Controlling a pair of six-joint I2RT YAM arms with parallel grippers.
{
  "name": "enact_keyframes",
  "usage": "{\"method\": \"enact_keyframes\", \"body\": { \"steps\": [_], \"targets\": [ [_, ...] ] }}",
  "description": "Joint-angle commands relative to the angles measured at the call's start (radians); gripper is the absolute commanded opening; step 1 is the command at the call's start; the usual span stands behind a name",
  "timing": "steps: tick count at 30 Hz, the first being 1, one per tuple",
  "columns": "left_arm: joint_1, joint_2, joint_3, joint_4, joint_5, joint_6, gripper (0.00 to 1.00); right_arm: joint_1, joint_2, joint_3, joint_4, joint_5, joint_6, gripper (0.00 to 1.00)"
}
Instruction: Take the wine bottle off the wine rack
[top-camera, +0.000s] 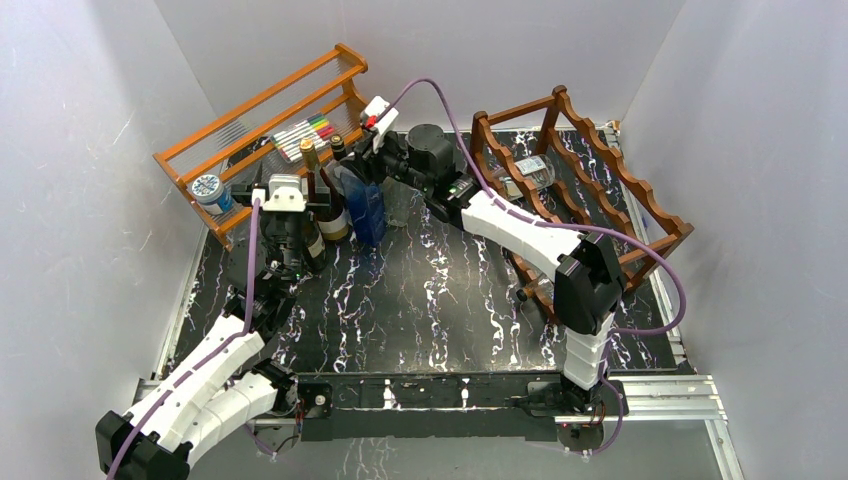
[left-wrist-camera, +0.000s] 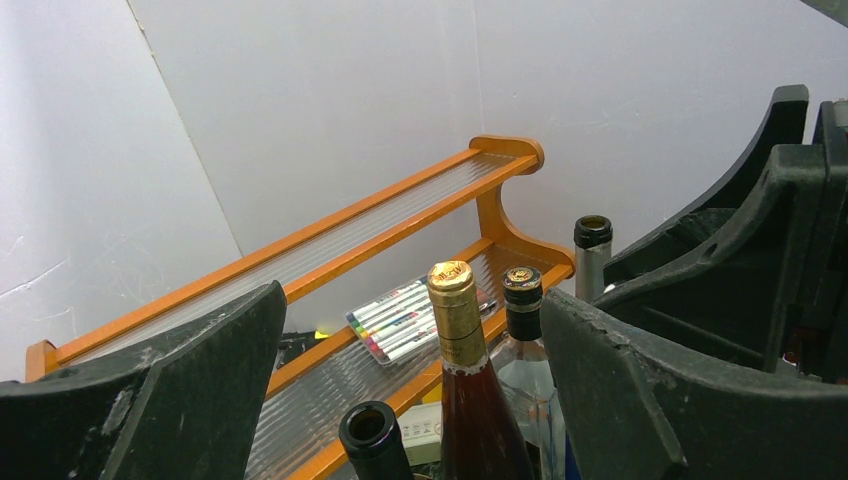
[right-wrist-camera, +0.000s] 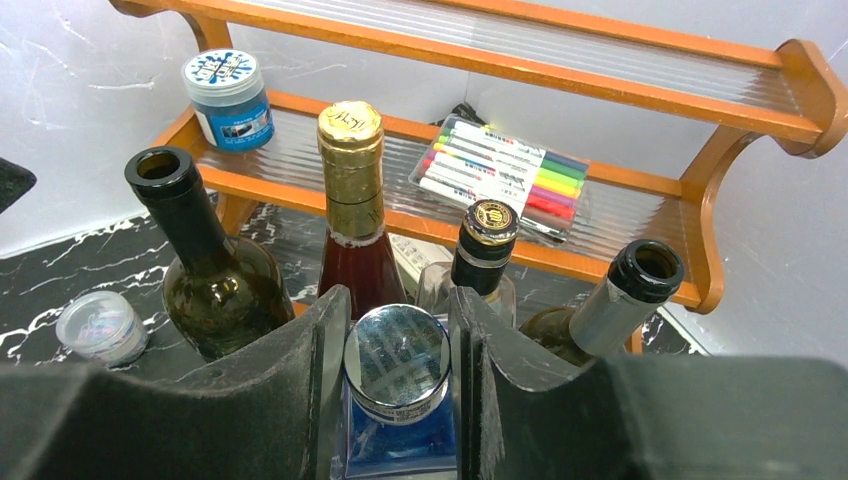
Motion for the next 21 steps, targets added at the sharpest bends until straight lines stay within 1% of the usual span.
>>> {"method": "enact_keyframes", "body": {
  "steps": [1,3,4,5,7,8,12,13,14,20,21],
  "targets": [
    [0.007,-0.019,0.002,0.041,-0.008,0.006,0.98,-0.006,-0.082,-0.045,0.212,0.024,-0.007,0.00],
    [0.008,-0.018,0.002,0.042,-0.007,0.006,0.98,-0.007,-0.091,-0.066,0.205,0.033,-0.007,0.02],
    [0.008,-0.018,0.002,0.042,-0.006,0.004,0.98,-0.007,-0.091,-0.067,0.191,0.030,-0.012,0.06],
    [0.007,-0.018,0.001,0.042,-0.004,0.003,0.98,-0.008,-0.086,-0.058,0.169,0.032,-0.015,0.14],
    [0.008,-0.019,0.003,0.040,-0.004,0.002,0.98,-0.008,-0.066,-0.013,0.114,0.038,-0.017,0.37],
    [0.007,-0.018,0.002,0.040,-0.003,0.003,0.98,-0.008,-0.058,0.003,0.089,0.038,-0.017,0.45],
    [0.007,-0.017,0.002,0.040,-0.005,0.009,0.98,-0.008,-0.056,0.031,0.025,0.048,-0.016,0.70],
    [0.007,-0.018,0.003,0.039,-0.006,0.010,0.98,-0.008,-0.058,0.039,0.007,0.051,-0.015,0.87],
    [0.007,-0.019,0.003,0.039,-0.005,0.011,0.98,-0.008,-0.059,0.050,-0.017,0.050,-0.016,0.97],
    [0.008,-0.014,0.002,0.038,-0.001,0.008,0.98,-0.008,-0.116,0.071,-0.133,0.068,-0.027,0.98],
    [0.007,-0.012,0.003,0.037,0.001,0.007,0.98,-0.008,-0.159,0.068,-0.158,0.084,-0.032,0.98]
  ]
}}
